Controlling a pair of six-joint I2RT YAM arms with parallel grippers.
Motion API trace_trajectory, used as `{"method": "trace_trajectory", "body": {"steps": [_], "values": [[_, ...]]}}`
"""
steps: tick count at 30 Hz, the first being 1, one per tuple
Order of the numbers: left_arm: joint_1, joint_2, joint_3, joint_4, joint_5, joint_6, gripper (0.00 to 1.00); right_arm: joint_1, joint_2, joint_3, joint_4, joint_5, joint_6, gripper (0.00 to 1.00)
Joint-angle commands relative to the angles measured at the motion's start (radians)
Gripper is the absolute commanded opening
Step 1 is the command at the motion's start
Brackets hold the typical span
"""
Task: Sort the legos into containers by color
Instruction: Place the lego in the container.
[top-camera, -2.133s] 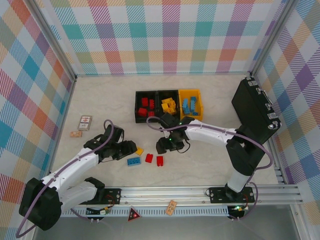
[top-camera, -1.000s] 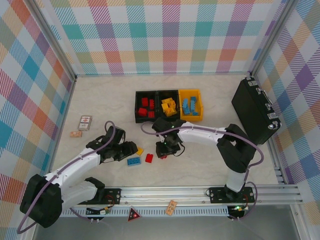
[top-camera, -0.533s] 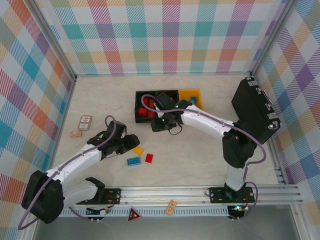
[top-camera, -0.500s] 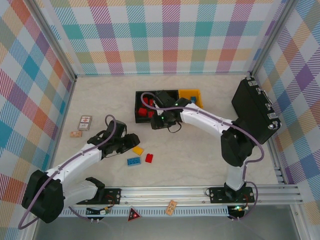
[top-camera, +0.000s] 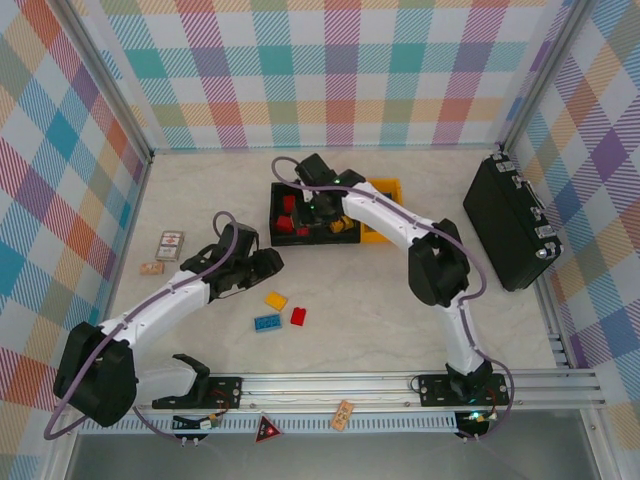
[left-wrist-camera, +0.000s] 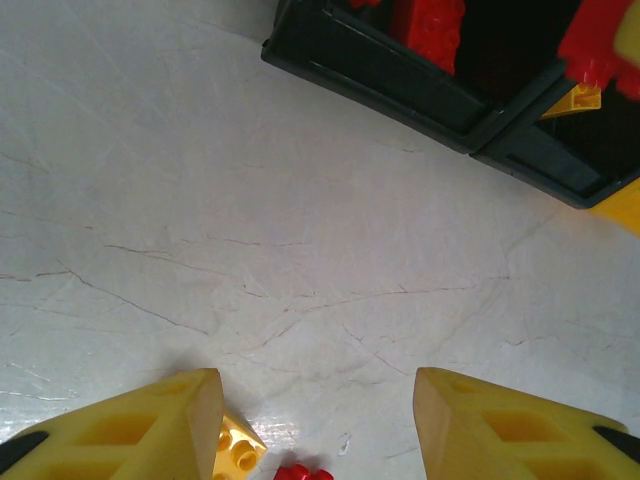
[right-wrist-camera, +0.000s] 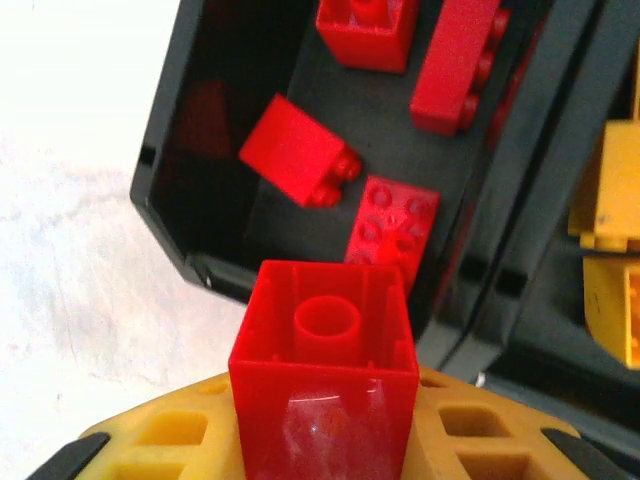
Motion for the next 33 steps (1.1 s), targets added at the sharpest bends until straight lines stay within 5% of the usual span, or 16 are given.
{"method": "trace_trajectory", "body": {"steps": [1,14,26,33], "values": [[0.007,0.003,0.019,0.01,-0.005,0.012,0.53,0.0,0.069,0.101,-0.066,0.036,-0.02,0.34],[0.013,-0.003,0.006,-0.008,-0.012,0.015,0.53,-0.008,0.288,0.471,-0.236,0.128,-0.027,0.38],[0.014,-0.008,0.005,-0.016,-0.009,0.012,0.53,-0.011,0.256,0.465,-0.225,0.133,-0.024,0.52],[0.013,-0.028,-0.01,-0.052,-0.008,0.021,0.53,-0.004,0.021,0.162,-0.058,0.113,-0.022,0.52]]}}
